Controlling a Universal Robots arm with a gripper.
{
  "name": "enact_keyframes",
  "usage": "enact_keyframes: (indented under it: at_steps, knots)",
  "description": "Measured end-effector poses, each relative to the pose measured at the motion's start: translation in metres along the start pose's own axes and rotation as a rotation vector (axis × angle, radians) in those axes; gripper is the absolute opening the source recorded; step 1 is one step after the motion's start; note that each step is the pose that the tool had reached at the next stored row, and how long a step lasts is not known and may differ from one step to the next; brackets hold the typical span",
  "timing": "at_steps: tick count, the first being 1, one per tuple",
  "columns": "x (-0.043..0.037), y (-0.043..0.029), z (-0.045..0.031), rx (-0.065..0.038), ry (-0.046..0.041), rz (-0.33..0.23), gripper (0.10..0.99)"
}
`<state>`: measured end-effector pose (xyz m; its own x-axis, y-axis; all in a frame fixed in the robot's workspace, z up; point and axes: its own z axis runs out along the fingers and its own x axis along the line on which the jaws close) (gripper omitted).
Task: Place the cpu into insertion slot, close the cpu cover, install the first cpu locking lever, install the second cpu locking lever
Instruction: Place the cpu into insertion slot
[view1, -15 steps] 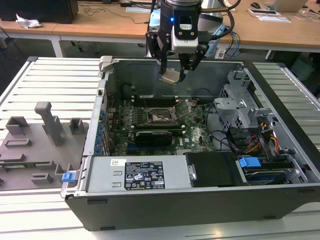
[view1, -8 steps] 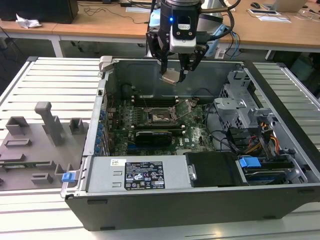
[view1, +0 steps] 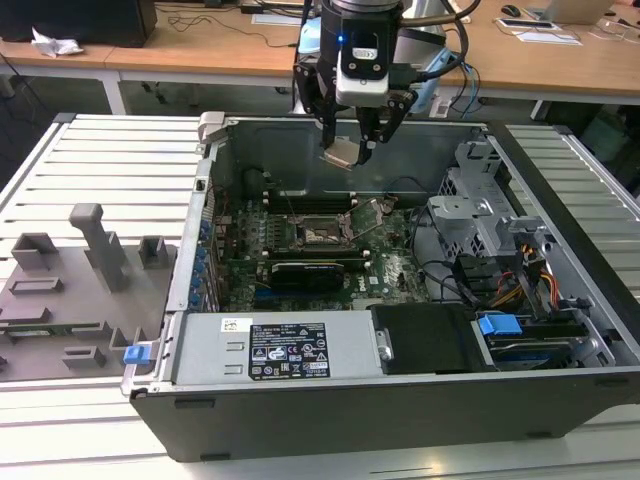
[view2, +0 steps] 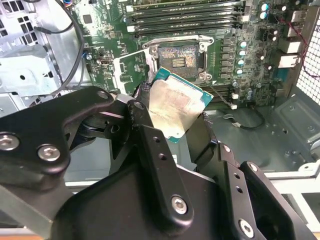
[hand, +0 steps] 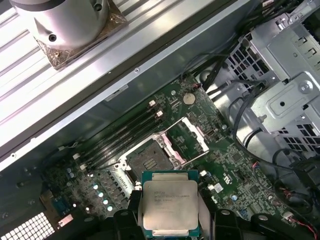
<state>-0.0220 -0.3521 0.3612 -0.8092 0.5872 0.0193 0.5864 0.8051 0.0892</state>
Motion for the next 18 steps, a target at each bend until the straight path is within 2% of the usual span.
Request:
enact_keyframes:
  at_steps: [7, 16, 18]
  knots:
    - [0.0, -0.0001, 0.0009, -0.001, -0.0066, 0.073, 0.533]
    - [0.0, -0.0003, 0.0031, -0.004, -0.0202, 0.225, 0.533]
    - [0.0, -0.0004, 0.0041, -0.005, -0.0245, 0.273, 0.533]
